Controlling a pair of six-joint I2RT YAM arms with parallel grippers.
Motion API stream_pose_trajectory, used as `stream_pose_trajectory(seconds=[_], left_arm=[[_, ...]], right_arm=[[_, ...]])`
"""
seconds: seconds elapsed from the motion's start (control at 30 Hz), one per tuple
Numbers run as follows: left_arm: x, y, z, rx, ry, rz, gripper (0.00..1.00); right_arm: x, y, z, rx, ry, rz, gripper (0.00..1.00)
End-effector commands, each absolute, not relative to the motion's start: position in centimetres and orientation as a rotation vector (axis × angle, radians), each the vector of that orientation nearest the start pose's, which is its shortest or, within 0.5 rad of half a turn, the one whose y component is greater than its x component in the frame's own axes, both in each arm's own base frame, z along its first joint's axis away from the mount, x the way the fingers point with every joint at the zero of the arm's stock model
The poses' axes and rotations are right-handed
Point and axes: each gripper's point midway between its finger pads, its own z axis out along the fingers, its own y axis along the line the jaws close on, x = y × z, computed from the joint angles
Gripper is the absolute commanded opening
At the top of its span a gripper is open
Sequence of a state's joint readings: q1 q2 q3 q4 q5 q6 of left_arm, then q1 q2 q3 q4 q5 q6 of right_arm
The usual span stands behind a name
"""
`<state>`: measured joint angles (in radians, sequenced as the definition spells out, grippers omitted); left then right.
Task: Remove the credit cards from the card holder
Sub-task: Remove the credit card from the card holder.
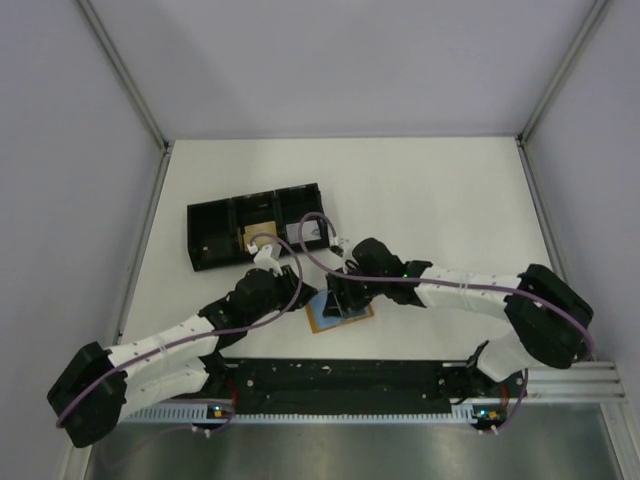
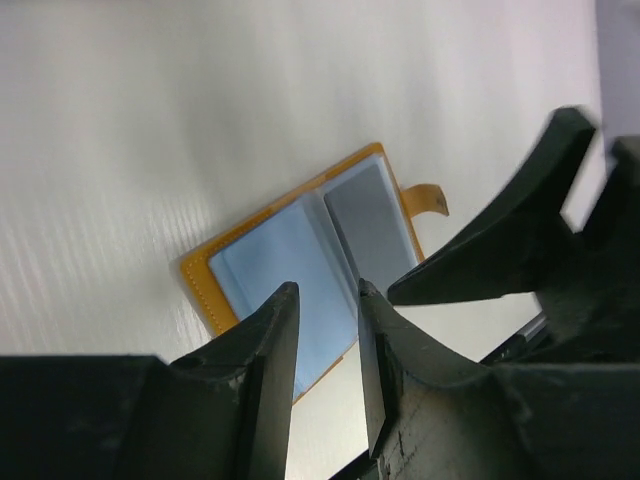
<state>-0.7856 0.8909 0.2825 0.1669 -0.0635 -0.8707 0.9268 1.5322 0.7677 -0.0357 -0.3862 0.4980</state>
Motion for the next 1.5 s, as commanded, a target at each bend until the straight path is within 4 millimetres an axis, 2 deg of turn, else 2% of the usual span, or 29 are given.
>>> stream_pose_trajectory(seconds=[0.0, 0.1, 0.2, 0.37, 0.53, 0.73, 0.93, 1.13, 1.33, 1.47], left_arm=[[20.3, -25.7, 11.2, -0.065, 2.143, -1.068, 0.34], [20.0, -26.6, 10.0, -0.043, 2.195, -1.09, 0.34], [19.8, -26.9, 8.5, -0.042, 2.247, -1.079, 0.33], [19.4, -27.2, 6.2, -0.044, 2.323, -1.072, 0.31], [19.0, -27.3, 5.0, -0.046, 2.366, -1.062, 0.28], [18.8, -27.2, 4.8, -0.05, 2.372, -1.061, 0.27], [18.8, -27.1, 4.9, -0.053, 2.368, -1.055, 0.27], [18.8, -27.1, 5.0, -0.049, 2.365, -1.055, 0.27], [18.8, -27.2, 5.0, -0.046, 2.369, -1.055, 0.27], [18.6, -27.4, 4.9, -0.038, 2.372, -1.058, 0.27]], right_arm=[[17.4, 31.2, 8.0, -0.614, 2.421, 0.861, 0.61], [18.1, 28.8, 7.1, -0.471, 2.452, 0.8, 0.61], [18.4, 27.3, 6.3, -0.376, 2.471, 0.758, 0.61], [18.3, 26.6, 5.3, -0.327, 2.502, 0.749, 0.61], [18.2, 26.8, 4.6, -0.32, 2.52, 0.766, 0.54], [18.1, 26.5, 3.5, -0.3, 2.555, 0.751, 0.5], [18.3, 25.8, 3.5, -0.278, 2.558, 0.705, 0.5], [17.9, 26.3, 3.4, -0.308, 2.565, 0.747, 0.49], [17.7, 27.0, 3.4, -0.326, 2.566, 0.798, 0.4], [17.6, 27.1, 3.2, -0.325, 2.573, 0.801, 0.38]])
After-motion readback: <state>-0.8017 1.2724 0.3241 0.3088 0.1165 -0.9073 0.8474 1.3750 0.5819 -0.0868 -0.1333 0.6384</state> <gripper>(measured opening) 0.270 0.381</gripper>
